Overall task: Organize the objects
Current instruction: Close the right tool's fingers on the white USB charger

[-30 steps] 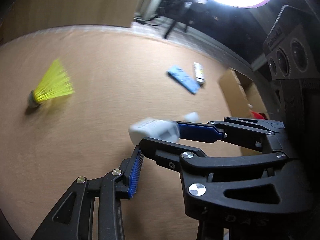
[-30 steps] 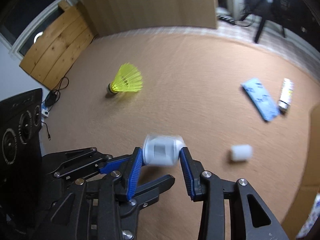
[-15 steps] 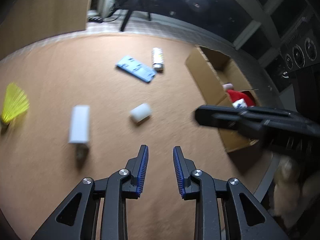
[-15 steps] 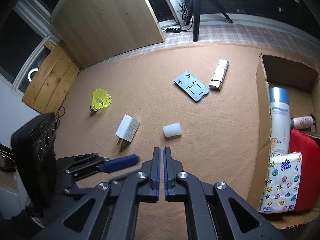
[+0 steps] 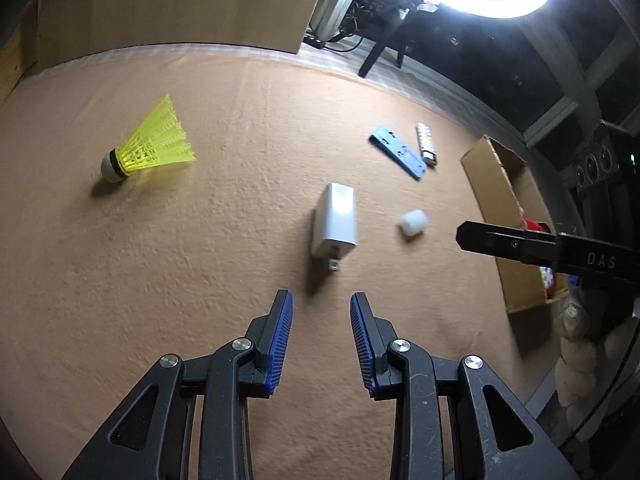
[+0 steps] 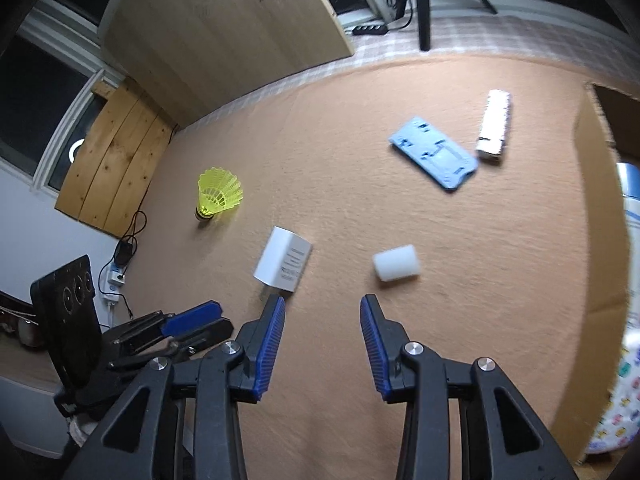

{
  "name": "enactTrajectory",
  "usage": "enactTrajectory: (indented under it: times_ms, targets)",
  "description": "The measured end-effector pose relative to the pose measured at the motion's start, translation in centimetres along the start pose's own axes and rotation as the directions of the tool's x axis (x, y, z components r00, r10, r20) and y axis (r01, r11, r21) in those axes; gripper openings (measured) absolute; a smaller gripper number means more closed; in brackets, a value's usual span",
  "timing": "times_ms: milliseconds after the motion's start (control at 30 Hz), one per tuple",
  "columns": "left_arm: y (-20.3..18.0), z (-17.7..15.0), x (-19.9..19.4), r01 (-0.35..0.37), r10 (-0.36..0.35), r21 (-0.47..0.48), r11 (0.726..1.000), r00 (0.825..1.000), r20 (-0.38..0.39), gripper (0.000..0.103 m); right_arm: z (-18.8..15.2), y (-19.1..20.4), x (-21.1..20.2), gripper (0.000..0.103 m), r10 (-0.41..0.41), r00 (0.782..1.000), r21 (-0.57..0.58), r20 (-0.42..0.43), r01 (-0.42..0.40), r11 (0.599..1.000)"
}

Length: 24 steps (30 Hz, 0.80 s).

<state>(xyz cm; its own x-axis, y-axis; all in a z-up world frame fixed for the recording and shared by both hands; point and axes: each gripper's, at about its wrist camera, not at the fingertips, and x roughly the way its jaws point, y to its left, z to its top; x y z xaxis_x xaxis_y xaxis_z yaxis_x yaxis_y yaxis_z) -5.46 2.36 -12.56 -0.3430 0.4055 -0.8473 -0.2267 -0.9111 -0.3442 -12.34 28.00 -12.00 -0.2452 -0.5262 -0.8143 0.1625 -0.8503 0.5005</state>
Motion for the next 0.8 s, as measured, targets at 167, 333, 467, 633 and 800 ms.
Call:
enactTrajectory:
  times_ms: [167, 333, 467, 633, 800]
  targets:
    - [-0.3, 0.9, 1.5, 0.015, -0.015, 0.044, 0.999, 1.000, -0.006, 0.042, 1.1, 1.0, 2.7, 0.036, 0.030, 0.999, 0.036, -0.041, -0.028, 0.999]
    - [-0.6, 1.7, 3.3, 0.013, -0.012, 0.055, 0.998, 1.000, -0.008, 0.042, 2.2, 1.2, 4.6, 0.036, 0.032, 0.998, 0.082, -0.052, -0.027, 0.996]
    - [-1.0, 2.0, 4.6, 0.007, -0.006, 0.071, 0.997, 1.000, -0.008, 0.042, 3.2, 1.2, 5.5, 0.036, 0.042, 0.998, 0.107, -0.049, -0.036, 0.994]
    - [-1.4, 2.2, 5.5, -0.001, 0.002, 0.080, 0.997, 1.000, -0.012, 0.041, 4.8, 1.4, 6.5, 0.036, 0.015, 0.999, 0.078, -0.031, -0.012, 0.997]
    - [-1.6, 2.5, 5.9, -0.026, 0.025, 0.106, 0.994, 1.000, 0.009, 0.039, 5.7, 1.4, 8.1, 0.036, 0.019, 0.998, 0.059, -0.058, -0.016, 0.998]
